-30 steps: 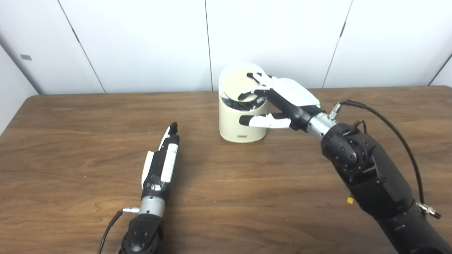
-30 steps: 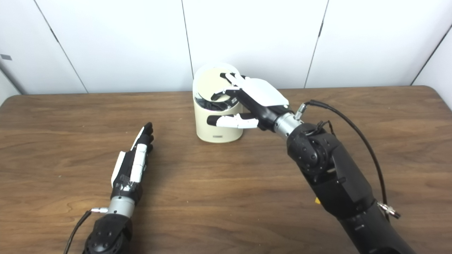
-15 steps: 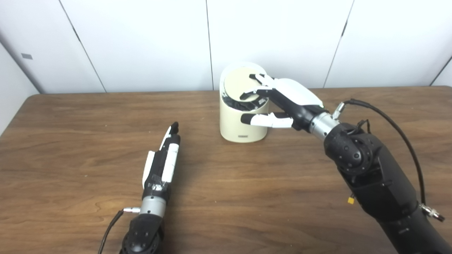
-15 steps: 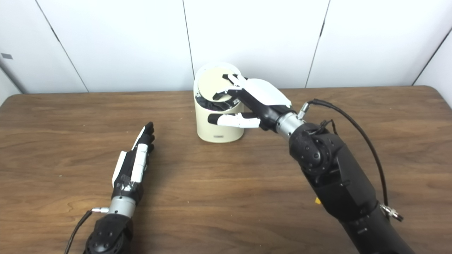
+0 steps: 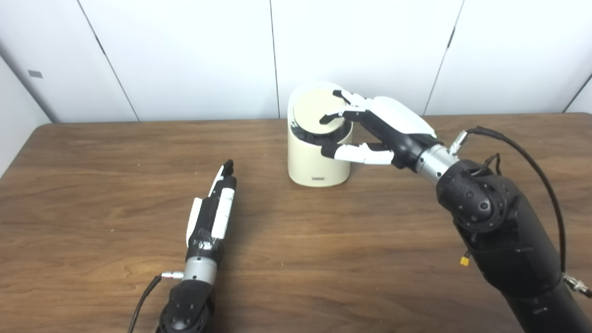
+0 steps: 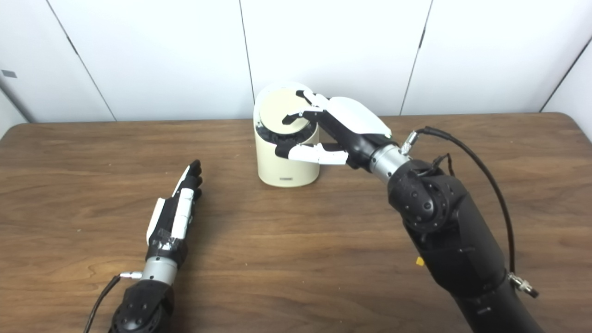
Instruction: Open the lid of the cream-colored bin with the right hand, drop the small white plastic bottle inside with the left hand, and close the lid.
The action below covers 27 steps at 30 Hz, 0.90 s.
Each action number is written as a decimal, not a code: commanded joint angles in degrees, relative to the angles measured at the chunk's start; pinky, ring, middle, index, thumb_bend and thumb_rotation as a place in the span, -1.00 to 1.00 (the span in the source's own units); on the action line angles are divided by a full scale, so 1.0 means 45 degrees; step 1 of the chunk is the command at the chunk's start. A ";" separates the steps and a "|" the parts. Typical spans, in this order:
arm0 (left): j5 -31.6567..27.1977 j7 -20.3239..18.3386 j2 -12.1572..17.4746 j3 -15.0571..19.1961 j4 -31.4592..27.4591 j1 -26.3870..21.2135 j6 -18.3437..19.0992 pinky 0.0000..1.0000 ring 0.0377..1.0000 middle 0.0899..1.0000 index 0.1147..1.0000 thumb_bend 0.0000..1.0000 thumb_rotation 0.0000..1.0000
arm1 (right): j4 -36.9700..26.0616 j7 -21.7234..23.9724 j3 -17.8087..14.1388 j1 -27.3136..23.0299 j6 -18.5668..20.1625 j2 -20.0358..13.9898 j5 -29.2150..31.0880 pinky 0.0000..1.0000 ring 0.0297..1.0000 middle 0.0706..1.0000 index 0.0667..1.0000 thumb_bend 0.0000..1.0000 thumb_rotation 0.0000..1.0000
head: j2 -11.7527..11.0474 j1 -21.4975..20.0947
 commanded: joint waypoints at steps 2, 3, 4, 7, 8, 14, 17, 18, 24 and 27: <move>-0.0035 -0.0048 -0.0031 -0.0002 -0.0192 -0.0245 -0.0206 1.00 1.00 1.00 1.00 0.49 0.95 | -0.0457 -0.0129 -0.0308 -0.0378 -0.0043 -0.0231 -0.0082 1.00 1.00 1.00 0.53 0.36 1.00 | 0.0010 0.0003; -0.0043 -0.0052 -0.0035 0.0002 -0.0206 -0.0242 -0.0169 1.00 1.00 1.00 1.00 0.49 0.95 | -0.0463 -0.0137 -0.0327 -0.0360 -0.0035 -0.0228 -0.0073 1.00 1.00 1.00 0.53 0.36 1.00 | 0.0010 0.0003; -0.0045 -0.0048 -0.0040 0.0006 -0.0215 -0.0235 -0.0159 1.00 1.00 1.00 1.00 0.50 0.95 | -0.0481 -0.0180 -0.0375 -0.0312 -0.0020 -0.0206 -0.0041 1.00 1.00 1.00 0.53 0.36 1.00 | 0.0023 -0.0006; -0.0050 -0.0080 0.0001 0.0002 -0.0214 -0.0227 -0.0244 1.00 1.00 1.00 1.00 0.48 0.95 | -0.0652 -0.0254 -0.0606 -0.0068 0.0138 -0.0172 0.0039 1.00 1.00 1.00 0.55 0.34 1.00 | 0.0020 -0.0009; -0.0065 -0.0095 0.0015 0.0006 -0.0216 -0.0226 -0.0261 1.00 1.00 1.00 1.00 0.48 0.95 | -0.0739 -0.0273 -0.0699 0.0042 0.0191 -0.0189 0.0053 1.00 1.00 1.00 0.56 0.33 1.00 | 0.0001 -0.0008; -0.0053 -0.0114 0.0167 0.0076 -0.0228 -0.0237 -0.0346 1.00 1.00 1.00 1.00 0.46 0.97 | -0.1257 -0.0907 -0.1831 0.1407 0.0268 -0.0211 0.0529 1.00 1.00 1.00 0.75 0.18 1.00 | -0.0087 -0.0096; -0.0161 -0.0161 0.0271 0.0168 -0.0252 -0.0194 -0.0385 1.00 1.00 1.00 1.00 0.45 0.96 | -0.1354 -0.1270 -0.2764 0.2314 0.0627 0.0110 0.1392 0.96 1.00 1.00 0.84 0.21 1.00 | -0.0123 -0.0144; -0.0199 -0.0190 0.0311 0.0198 -0.0283 -0.0169 -0.0394 1.00 1.00 1.00 1.00 0.44 0.97 | -0.1352 -0.1395 -0.3132 0.2683 0.0743 0.0263 0.1800 0.99 1.00 1.00 0.87 0.25 1.00 | -0.0122 -0.0160; -0.0474 -0.0423 0.0576 0.0438 -0.0577 0.0112 -0.0380 1.00 1.00 1.00 1.00 0.34 1.00 | -0.0372 -0.2391 -0.5474 0.4343 0.0219 0.2006 0.6280 0.99 1.00 0.99 0.95 0.26 1.00 | -0.0062 -0.0195; -0.0767 -0.0539 0.0708 0.0651 -0.0684 0.0374 -0.0546 1.00 1.00 1.00 1.00 0.30 1.00 | 0.0030 -0.2838 -0.6005 0.4891 0.0230 0.2696 0.7530 1.00 1.00 0.98 0.98 0.47 1.00 | -0.0032 -0.0220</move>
